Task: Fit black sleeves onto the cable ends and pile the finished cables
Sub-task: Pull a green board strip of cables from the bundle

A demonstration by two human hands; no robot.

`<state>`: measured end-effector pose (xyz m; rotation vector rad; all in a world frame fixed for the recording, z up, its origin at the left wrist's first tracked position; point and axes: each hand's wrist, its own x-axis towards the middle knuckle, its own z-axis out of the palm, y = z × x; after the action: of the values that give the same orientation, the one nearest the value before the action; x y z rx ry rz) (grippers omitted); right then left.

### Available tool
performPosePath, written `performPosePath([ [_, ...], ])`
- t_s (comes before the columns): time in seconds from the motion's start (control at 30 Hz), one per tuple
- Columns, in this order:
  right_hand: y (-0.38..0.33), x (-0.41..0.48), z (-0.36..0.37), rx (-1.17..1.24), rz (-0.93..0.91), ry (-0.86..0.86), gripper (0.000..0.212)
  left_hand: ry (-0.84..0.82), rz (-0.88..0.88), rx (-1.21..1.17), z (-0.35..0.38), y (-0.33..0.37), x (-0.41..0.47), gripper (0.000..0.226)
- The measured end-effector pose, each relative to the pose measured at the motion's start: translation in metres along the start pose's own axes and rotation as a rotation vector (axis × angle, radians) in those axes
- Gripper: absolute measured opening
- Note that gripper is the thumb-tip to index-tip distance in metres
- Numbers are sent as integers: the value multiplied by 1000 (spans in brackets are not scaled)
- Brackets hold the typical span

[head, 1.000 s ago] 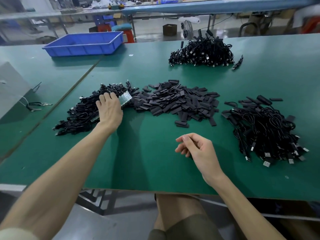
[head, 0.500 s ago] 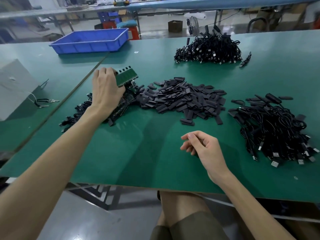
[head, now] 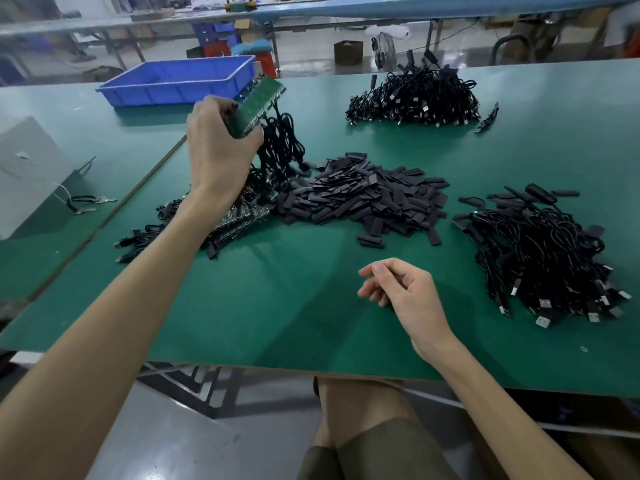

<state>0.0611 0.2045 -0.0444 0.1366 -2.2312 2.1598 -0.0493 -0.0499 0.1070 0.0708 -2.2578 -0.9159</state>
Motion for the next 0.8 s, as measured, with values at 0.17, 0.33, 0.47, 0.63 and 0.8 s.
performPosePath([
  [0.17, -1, 0, 1, 22, 16, 16, 24, -100, 89, -40, -21, 23, -11, 24],
  [0.33, -3, 0, 1, 78, 10, 39, 29, -564, 196, -11, -19, 20, -38, 25],
  [0.47, -4, 0, 1, 118, -1, 73, 36, -830, 243, 87, -17, 16, -47, 32],
  [0.63, -3, 0, -1, 119, 7, 68, 40, -905, 323, 183, -12, 10, -58, 27],
  [0.8, -6, 0, 1, 93, 4, 67, 41, -858, 365, 200, -6, 4, -71, 33],
])
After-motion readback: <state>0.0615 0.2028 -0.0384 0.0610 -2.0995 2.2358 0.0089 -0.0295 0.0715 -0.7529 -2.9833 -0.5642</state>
